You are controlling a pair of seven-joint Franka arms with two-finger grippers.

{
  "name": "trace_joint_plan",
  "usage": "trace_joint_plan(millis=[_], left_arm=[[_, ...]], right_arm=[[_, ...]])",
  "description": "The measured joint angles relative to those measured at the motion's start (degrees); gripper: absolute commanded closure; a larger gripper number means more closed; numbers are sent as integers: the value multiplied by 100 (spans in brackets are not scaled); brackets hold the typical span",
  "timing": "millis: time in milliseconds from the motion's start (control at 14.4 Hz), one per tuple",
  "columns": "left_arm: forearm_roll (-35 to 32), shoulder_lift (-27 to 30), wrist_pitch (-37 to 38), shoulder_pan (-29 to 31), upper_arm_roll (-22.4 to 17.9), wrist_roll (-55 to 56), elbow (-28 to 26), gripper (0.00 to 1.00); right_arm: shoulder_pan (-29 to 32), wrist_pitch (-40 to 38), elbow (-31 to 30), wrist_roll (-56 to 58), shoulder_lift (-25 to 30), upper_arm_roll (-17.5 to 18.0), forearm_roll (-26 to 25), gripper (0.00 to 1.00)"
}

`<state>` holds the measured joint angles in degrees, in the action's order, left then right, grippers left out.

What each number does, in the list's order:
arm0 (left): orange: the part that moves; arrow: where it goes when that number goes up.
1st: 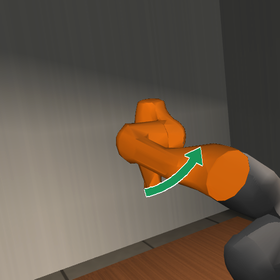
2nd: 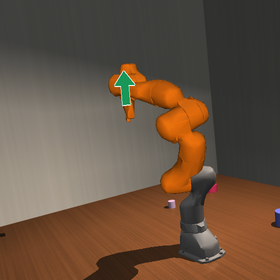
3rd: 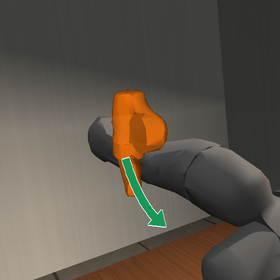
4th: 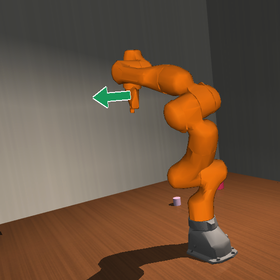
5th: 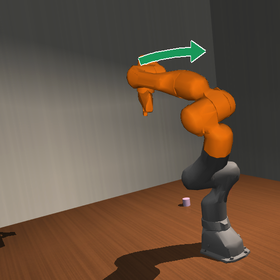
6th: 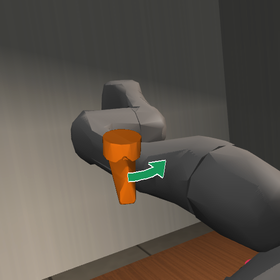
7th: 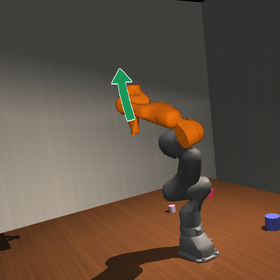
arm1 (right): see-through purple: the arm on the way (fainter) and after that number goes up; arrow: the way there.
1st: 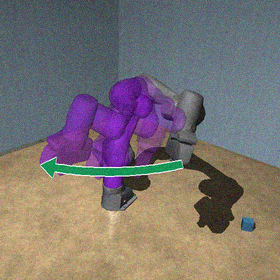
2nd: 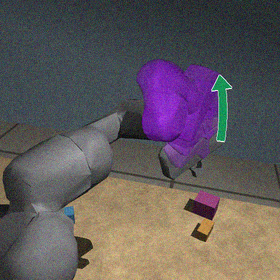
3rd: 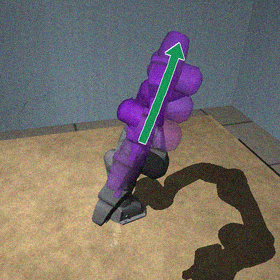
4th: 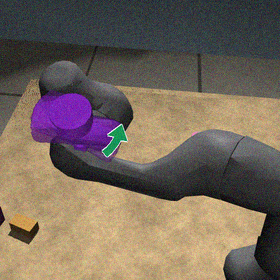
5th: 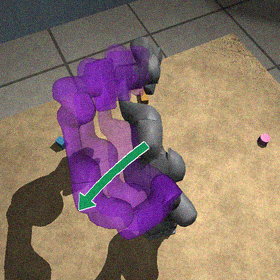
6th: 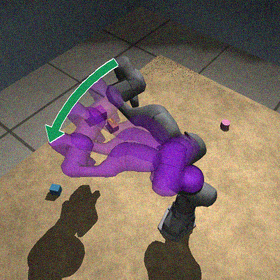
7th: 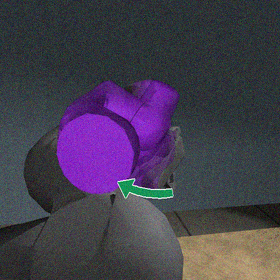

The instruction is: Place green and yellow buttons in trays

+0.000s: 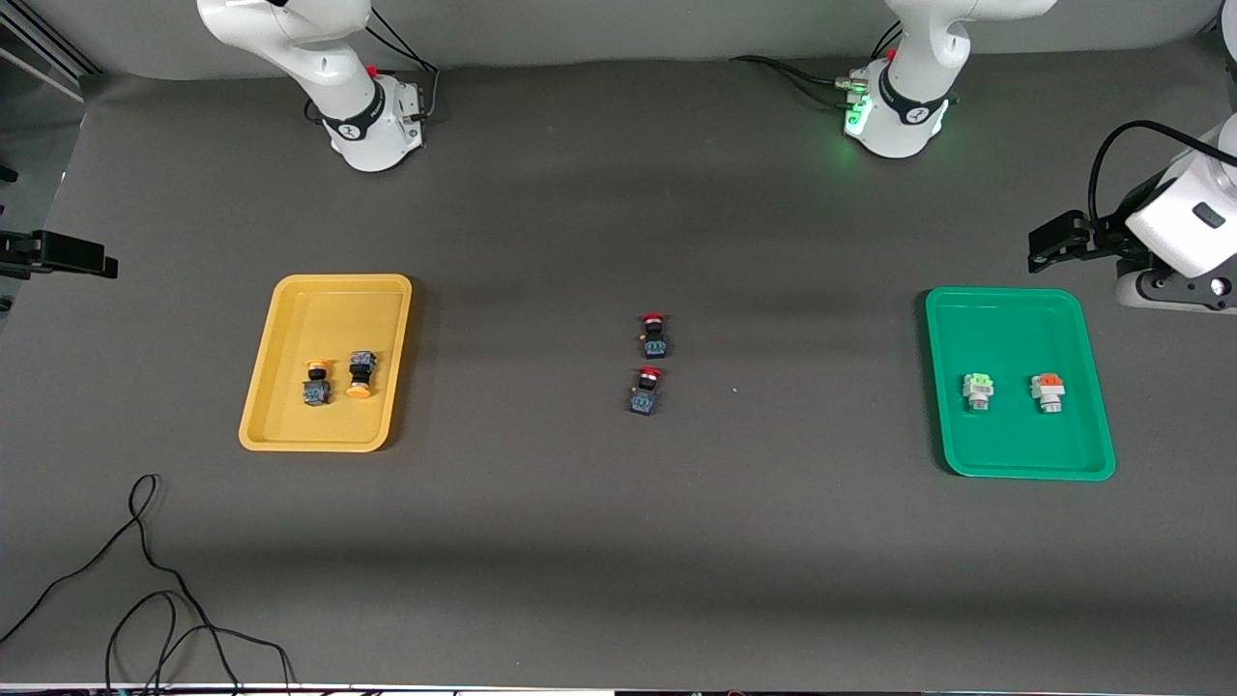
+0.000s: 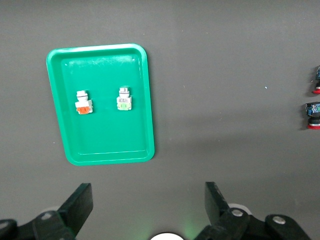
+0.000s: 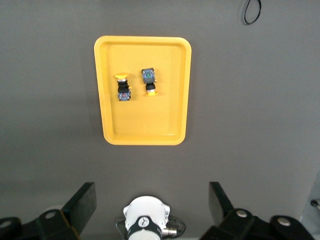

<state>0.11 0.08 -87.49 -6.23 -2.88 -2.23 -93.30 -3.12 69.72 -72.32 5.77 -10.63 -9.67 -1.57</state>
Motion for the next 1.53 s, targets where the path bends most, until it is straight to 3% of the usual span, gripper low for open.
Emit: trace_joint_plan(millis=[278, 416, 694, 1527], left_arm=[[0, 0, 0, -6, 0, 0, 10, 0], [0, 0, 0, -8, 0, 0, 11, 0], [0, 0, -9, -8, 0, 0, 29, 0], [-4, 0, -22, -8, -2, 0, 49, 0]], right_arm=[[99, 1178, -1764, -1, 1182, 74, -21, 0], [119, 1501, -2244, -5, 1551, 114, -40, 0], [304, 1669, -2197, -10, 1584, 300, -46, 0], [304, 1622, -2129, -38, 1345, 371, -46, 0]])
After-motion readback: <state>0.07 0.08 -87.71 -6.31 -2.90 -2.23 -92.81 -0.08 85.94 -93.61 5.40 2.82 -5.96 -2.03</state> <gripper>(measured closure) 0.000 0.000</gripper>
